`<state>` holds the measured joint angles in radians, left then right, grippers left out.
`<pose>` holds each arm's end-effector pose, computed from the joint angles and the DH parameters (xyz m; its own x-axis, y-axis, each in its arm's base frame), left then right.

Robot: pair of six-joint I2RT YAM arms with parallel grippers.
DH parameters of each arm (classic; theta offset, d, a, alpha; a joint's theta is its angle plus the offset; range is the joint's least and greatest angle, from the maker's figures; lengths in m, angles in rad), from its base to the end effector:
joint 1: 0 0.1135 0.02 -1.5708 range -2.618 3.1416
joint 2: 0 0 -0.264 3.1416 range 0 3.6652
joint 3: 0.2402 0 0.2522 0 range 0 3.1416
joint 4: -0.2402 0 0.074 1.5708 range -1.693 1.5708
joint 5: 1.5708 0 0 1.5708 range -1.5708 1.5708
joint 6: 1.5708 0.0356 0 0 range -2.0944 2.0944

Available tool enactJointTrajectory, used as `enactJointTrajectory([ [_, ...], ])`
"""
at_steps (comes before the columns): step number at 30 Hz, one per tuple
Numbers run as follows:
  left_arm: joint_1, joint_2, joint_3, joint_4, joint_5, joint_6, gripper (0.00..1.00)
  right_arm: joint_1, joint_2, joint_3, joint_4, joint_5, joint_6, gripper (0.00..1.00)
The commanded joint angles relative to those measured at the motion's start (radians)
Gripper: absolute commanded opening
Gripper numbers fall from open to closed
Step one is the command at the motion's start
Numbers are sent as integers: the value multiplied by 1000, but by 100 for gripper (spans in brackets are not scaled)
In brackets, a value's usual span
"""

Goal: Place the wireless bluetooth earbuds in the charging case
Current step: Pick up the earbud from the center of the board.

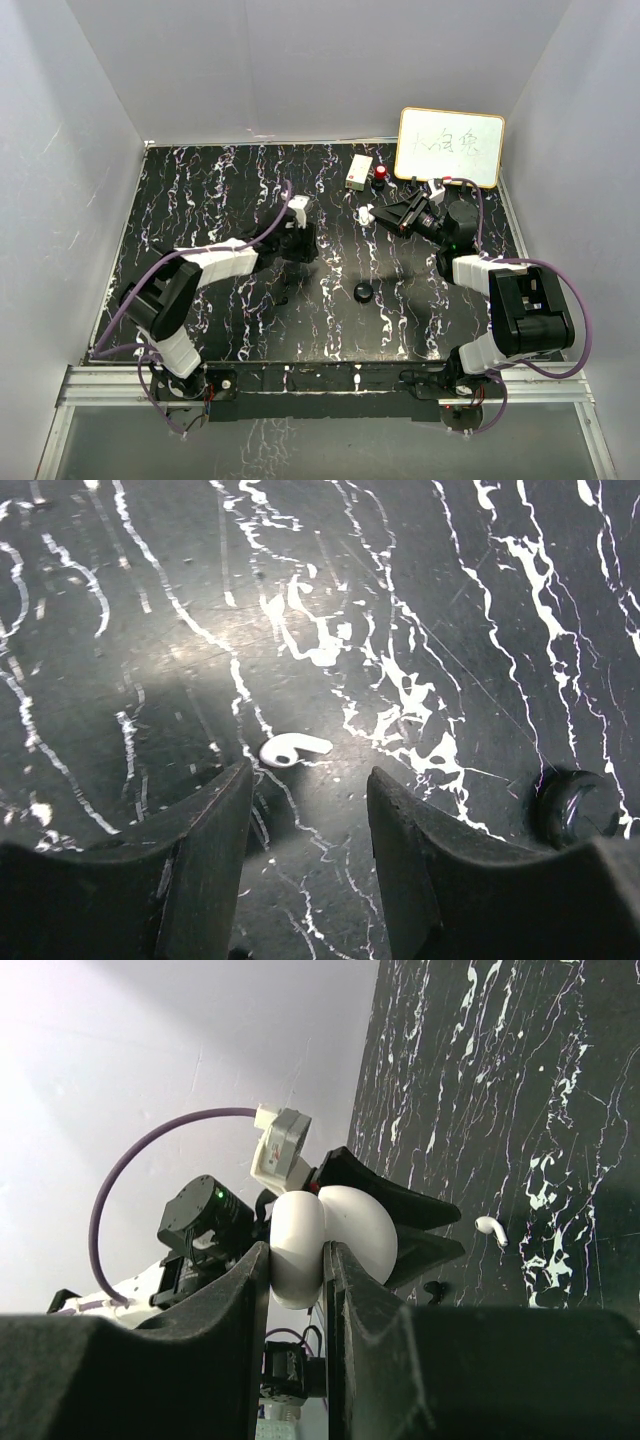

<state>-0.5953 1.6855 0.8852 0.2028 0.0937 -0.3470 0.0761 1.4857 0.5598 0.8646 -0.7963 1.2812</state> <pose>0.2915 -0.2015 0.1802 -0.6497 0.0311 -0.7596 0.4269 0.8417 -0.3307 0.2887 0.0475 0.2108 -0.7501 0.6150 -0.2431 -0.1598 0.1881 0.9691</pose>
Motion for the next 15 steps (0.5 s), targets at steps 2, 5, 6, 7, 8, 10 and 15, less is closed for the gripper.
enactJointTrajectory([
  [2, -52, 32, 53, -38, -126, 60, 48, -6, -1, -5, 71, -2, -6, 0],
  [5, -62, 43, 53, -39, -159, 69, 48, -6, -1, -6, 71, -3, -6, 0],
  [6, -63, 46, 55, -43, -172, 70, 48, -6, -1, -8, 71, -3, -6, 0],
  [7, -66, 47, 57, -47, -185, 72, 48, -6, -2, -8, 71, -3, -6, 0],
  [8, -68, 50, 57, -50, -197, 75, 48, -6, -1, -8, 71, -3, -6, 0],
  [10, -72, 52, 57, -55, -219, 80, 48, -6, 1, -6, 72, -3, -6, 0],
  [15, -78, 58, 40, -26, -235, 91, 48, -7, 2, -9, 74, -2, -5, 0],
])
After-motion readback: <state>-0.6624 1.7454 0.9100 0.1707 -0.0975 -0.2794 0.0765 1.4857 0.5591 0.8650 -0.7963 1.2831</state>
